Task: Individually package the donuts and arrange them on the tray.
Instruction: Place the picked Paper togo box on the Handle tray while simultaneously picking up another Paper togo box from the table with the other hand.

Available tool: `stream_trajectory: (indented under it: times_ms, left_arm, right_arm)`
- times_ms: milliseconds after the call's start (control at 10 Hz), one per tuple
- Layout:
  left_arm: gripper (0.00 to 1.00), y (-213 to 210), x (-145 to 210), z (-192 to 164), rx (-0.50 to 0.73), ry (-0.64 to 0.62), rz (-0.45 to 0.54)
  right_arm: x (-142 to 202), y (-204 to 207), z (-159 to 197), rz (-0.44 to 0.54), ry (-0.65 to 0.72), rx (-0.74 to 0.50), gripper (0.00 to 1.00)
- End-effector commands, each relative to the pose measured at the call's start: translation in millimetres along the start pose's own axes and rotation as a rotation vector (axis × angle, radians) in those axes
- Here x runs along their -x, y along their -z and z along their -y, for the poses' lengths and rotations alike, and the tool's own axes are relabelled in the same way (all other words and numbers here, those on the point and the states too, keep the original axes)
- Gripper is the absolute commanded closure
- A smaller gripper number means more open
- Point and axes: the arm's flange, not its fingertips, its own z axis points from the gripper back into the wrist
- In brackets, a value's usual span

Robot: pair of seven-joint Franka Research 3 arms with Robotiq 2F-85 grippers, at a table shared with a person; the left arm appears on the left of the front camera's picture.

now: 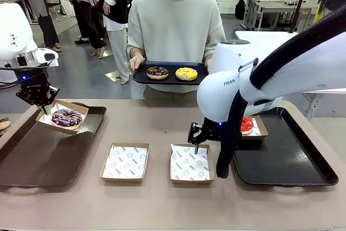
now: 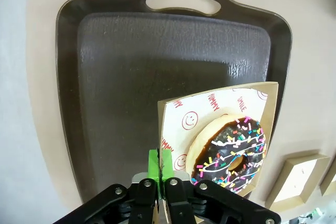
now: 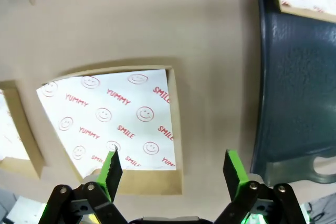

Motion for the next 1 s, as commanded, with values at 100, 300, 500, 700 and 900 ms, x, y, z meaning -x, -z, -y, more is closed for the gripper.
stream_trajectory:
  times_ms: [100, 300, 500, 700, 900]
  left_arm:
    - [0.99, 6.0, -12.7, 11.6, 0.026, 0.025, 0.037]
    - [0.99, 10.1, -22.0, 20.6, 0.021, 0.039, 0.054]
    - [0.99, 16.7, -32.0, 25.2, 0.014, 0.039, 0.047]
    - [0.99, 21.9, -38.7, 25.2, 0.016, 0.039, 0.042]
    - [0.99, 25.3, -43.4, 22.1, 0.02, 0.031, 0.036]
  right_arm:
    - [5.0, 16.2, 5.2, 0.015, -0.002, -0.002, 0.0]
    - [1.5, 23.0, 6.5, 0.007, -0.008, -0.001, 0.0]
    - [-2.0, 24.0, 5.9, 0.01, -0.014, -0.003, 0.0]
    - [-7.2, 26.6, 4.5, 0.007, -0.014, 0.004, 0.0]
    - [-9.7, 25.6, 3.3, 0.015, -0.023, 0.005, 0.0]
